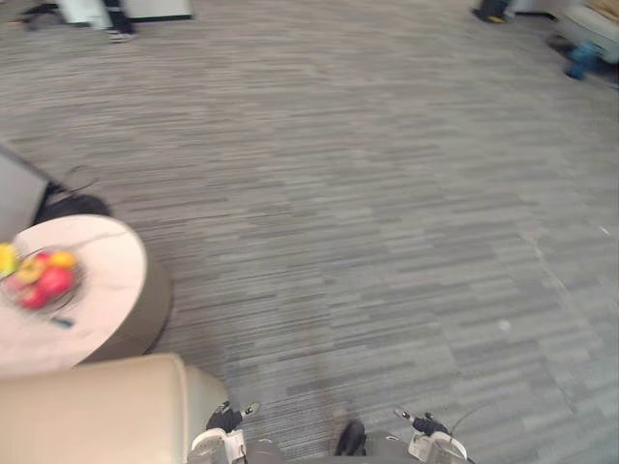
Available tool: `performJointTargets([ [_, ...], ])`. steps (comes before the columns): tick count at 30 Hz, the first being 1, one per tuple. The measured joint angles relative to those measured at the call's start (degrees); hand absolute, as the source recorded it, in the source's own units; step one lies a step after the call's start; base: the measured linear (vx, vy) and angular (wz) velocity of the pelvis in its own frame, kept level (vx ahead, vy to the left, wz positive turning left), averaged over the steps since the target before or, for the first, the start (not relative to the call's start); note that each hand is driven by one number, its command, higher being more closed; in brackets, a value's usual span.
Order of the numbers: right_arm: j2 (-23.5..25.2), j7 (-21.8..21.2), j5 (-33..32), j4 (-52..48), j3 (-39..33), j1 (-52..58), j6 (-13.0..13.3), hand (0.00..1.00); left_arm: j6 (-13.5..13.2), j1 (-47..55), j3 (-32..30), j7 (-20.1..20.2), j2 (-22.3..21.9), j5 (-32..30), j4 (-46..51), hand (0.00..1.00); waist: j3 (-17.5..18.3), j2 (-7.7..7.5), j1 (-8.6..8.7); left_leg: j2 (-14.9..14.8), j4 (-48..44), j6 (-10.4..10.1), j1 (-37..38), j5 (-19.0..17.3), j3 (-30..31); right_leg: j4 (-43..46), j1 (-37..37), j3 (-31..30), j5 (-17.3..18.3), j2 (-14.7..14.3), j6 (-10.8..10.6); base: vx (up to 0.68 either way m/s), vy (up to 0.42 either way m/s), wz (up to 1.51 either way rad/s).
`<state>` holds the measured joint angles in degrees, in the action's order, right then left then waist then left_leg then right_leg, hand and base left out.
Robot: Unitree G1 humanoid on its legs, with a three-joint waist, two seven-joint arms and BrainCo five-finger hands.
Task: Pick up cushions and gather them together orderly.
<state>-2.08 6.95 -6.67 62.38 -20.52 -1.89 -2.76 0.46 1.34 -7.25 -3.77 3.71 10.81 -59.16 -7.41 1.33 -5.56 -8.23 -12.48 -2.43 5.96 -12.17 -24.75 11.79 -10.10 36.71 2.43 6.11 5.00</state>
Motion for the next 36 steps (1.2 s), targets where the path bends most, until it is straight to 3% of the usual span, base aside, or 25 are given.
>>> performJointTargets([
  [2,-1.59,0.33,0.16,0.76,-0.92,0.02,-0.13,0.0,0.02,-0.73,1.91,0.11,-0.87,-0.34,-0.04,0.0,-0.72,1.57,1.1,-0.21,-0.24,-1.0,0.96,0.65,0.54,-0.67,0.26,-2.86,1.05,-1.5,0.04,0.24,-0.119,-0.73],
  [4,-1.9,0.32,-0.03,1.82,-1.29,0.8,-0.17,0.0,0.05,-0.9,2.22,0.09,-1.02,-0.98,0.0,0.0,-0.8,1.53,1.72,-1.64,-7.52,-1.13,-0.69,0.7,2.16,-1.95,2.01,-4.45,2.16,-2.72,0.05,0.21,-0.085,-0.48],
  [6,-2.24,0.51,-0.05,1.85,-1.64,1.48,-0.14,0.0,0.1,-0.84,2.67,0.19,-1.14,-1.85,0.25,0.0,-1.15,1.72,1.93,-5.1,-24.83,-1.87,-6.64,1.26,5.44,-4.59,5.77,-5.93,2.95,-4.67,0.43,0.23,-0.092,-0.36],
  [7,-2.45,0.73,-0.05,1.9,-1.64,1.85,-0.21,0.0,0.01,-0.88,2.82,0.18,-1.16,-1.85,0.67,0.0,-1.66,2.15,1.59,-6.0,-33.95,-0.94,-10.08,-0.58,9.4,-5.61,8.35,-8.08,4.22,-6.13,1.07,0.19,-0.017,-0.62],
  [8,-2.57,0.94,-0.07,1.81,-1.74,1.81,-0.21,0.0,0.09,-0.73,2.89,0.19,-1.11,-1.87,1.16,0.0,-2.22,2.18,0.91,-5.19,-37.15,-0.9,-12.43,-2.85,11.93,-5.72,10.29,-9.92,4.94,-6.61,1.06,0.19,0.022,-0.75],
  [10,-2.55,1.2,-0.15,1.47,-2.01,1.57,-0.16,0.0,0.09,-0.59,4.28,0.17,-0.9,-1.87,2.66,0.0,-2.38,2.02,-0.34,-2.18,-34.15,-0.5,-17.15,-4.68,14.46,-5.87,11.69,-13.62,5.53,-6.4,0.61,0.19,0.088,-1.03],
  [12,-2.43,1.45,-0.18,1.45,-2.5,0.91,-0.17,0.0,0.0,-0.64,4.95,0.16,-1.1,-1.9,3.62,0.0,-2.42,2.27,-1.05,1.87,-21.22,-0.95,-19.42,-4.09,18.06,-6.08,11.97,-17.31,5.94,-5.94,-0.2,0.18,0.139,-1.16],
  [13,-2.29,1.55,-0.26,1.13,-2.52,0.53,-0.13,0.0,0.01,-0.54,5.0,0.15,-1.24,-2.13,3.81,0.0,-2.23,2.8,-1.07,3.74,-10.45,-1.9,-19.83,-2.14,22.2,-6.11,12.07,-20.01,6.68,-6.08,-1.45,0.18,0.186,-1.12],
  [15,-1.18,1.66,-0.27,0.99,-2.79,0.86,-0.14,0.0,0.03,-0.19,4.8,0.08,-1.06,-2.32,3.89,0.0,-1.56,2.49,-2.67,6.34,-3.7,-1.99,-18.21,5.41,25.02,-7.41,12.67,-26.61,7.03,-5.63,-2.48,0.31,0.207,-1.37],
  [16,-0.94,1.69,-0.28,0.98,-2.81,0.99,-0.19,0.0,0.19,-0.2,4.98,0.04,-1.04,-2.39,3.56,0.0,-1.02,2.01,-2.19,7.21,-2.25,-1.47,-17.31,4.93,24.2,-8.7,13.28,-29.02,6.64,-5.12,-3.8,0.4,0.151,-0.86],
  [17,-1.18,1.78,-0.28,1.14,-3.02,1.14,-0.39,0.0,0.23,-0.99,4.98,0.04,-0.93,-2.4,3.51,0.0,-1.06,1.59,-1.56,8.02,-3.91,1.17,-17.57,4.64,23.33,-8.97,13.32,-30.41,5.44,-4.36,-5.51,0.4,0.156,-0.47],
  [19,-1.1,1.81,-0.26,1.01,-3.82,1.98,-0.67,0.0,0.36,-0.83,4.6,0.03,-1.08,-2.35,3.77,0.0,-1.2,1.31,-2.14,8.1,-5.15,2.93,-15.56,2.04,20.01,-6.32,13.32,-32.73,6.82,-3.14,-7.12,0.37,0.187,-0.73],
  [21,-0.42,1.58,-0.24,-1.16,-3.44,2.28,-0.44,0.0,0.49,0.35,4.35,0.02,-1.16,-2.3,3.34,0.0,-1.01,1.57,-2.28,8.46,-2.24,4.1,-9.22,-0.2,15.18,8.68,8.62,-35.7,11.09,-1.69,-12.37,0.35,0.198,-1.08],
  [23,-0.45,0.88,-0.29,-2.6,-2.78,1.91,-0.06,0.0,0.55,0.39,5.08,-0.02,-0.82,-2.16,3.32,0.0,-1.18,1.56,-1.11,8.5,-0.41,4.73,-4.66,-1.52,13.05,27.01,0.89,-33.25,10.65,0.6,-17.0,0.28,0.144,-0.64],
  [25,-0.73,0.89,-0.26,-2.88,-2.81,1.63,-0.01,0.0,0.62,0.42,6.34,-0.13,0.12,-2.15,2.72,0.0,-1.79,1.59,-0.51,8.27,2.33,4.6,0.85,-1.62,11.75,34.2,-1.42,-25.99,11.85,4.03,-12.94,0.33,0.095,-0.37],
  [26,-1.01,0.86,-0.25,-2.65,-2.7,1.53,0.01,0.0,0.57,0.25,6.55,-0.56,0.4,-2.01,2.61,0.0,-1.99,1.95,-0.21,7.22,3.93,4.19,3.89,-1.86,10.58,32.76,-2.4,-20.8,13.21,5.17,-10.27,0.31,0.05,-0.43],
  [28,-0.97,0.83,-0.23,-2.09,-1.57,0.58,-0.01,0.0,0.49,0.4,6.6,-1.0,1.38,-1.79,2.53,0.0,-2.23,1.47,0.35,5.64,4.49,3.35,5.15,-2.35,10.12,25.4,-5.07,-16.34,12.62,4.37,-8.36,0.31,-0.025,-0.27],
  [30,-0.8,0.79,-0.24,-1.09,-1.41,-0.52,0.0,0.0,0.47,0.07,6.73,-1.01,2.03,-1.79,2.49,0.0,-2.8,0.46,1.38,5.12,4.97,3.33,5.32,-2.36,10.24,15.08,-8.36,-16.18,8.04,2.54,-7.13,0.33,-0.103,-0.04],
  [31,-0.78,0.77,-0.53,-0.58,-1.61,-0.68,0.01,0.0,0.48,0.49,6.73,-1.0,2.25,-1.79,2.42,0.0,-3.17,-0.31,2.28,5.72,5.71,2.99,6.41,-2.52,11.08,6.32,-8.82,-18.07,2.33,1.11,-6.67,0.41,-0.179,0.04],
  [32,-0.77,0.75,-0.6,-0.49,-1.74,0.03,0.02,0.0,0.5,0.96,6.61,-0.98,2.51,-1.8,2.3,0.0,-2.97,-2.06,2.6,7.18,5.56,1.83,7.92,-3.21,12.93,1.49,-8.9,-21.11,-2.83,0.78,-5.5,0.53,-0.259,0.1],
  [33,-1.03,0.7,-0.89,-0.51,-2.15,0.37,0.07,0.0,0.49,1.42,6.44,-1.0,2.12,-1.81,1.93,0.0,-3.31,-1.94,2.72,7.32,5.12,1.08,9.03,-3.66,14.82,3.26,-8.93,-22.8,-6.73,0.37,-3.28,0.52,-0.284,-0.06],
  [35,-2.84,0.57,-0.86,-0.13,-2.88,0.31,0.01,0.0,0.39,1.9,5.68,-1.02,-0.04,-1.73,2.16,0.0,-2.03,1.54,2.14,4.36,-6.6,0.33,4.84,-4.1,19.68,4.86,-8.04,-22.39,-1.63,-2.04,-3.68,0.42,-0.229,-0.23],
  [36,-2.83,0.56,-0.86,-0.18,-3.16,0.38,0.03,0.0,0.33,2.14,5.07,-1.03,-0.51,-1.72,2.49,0.0,-1.96,2.11,2.27,3.62,-12.44,-0.37,2.17,-3.71,20.67,3.87,-7.22,-22.12,-1.15,-2.88,-3.2,0.44,-0.203,-0.09],
])
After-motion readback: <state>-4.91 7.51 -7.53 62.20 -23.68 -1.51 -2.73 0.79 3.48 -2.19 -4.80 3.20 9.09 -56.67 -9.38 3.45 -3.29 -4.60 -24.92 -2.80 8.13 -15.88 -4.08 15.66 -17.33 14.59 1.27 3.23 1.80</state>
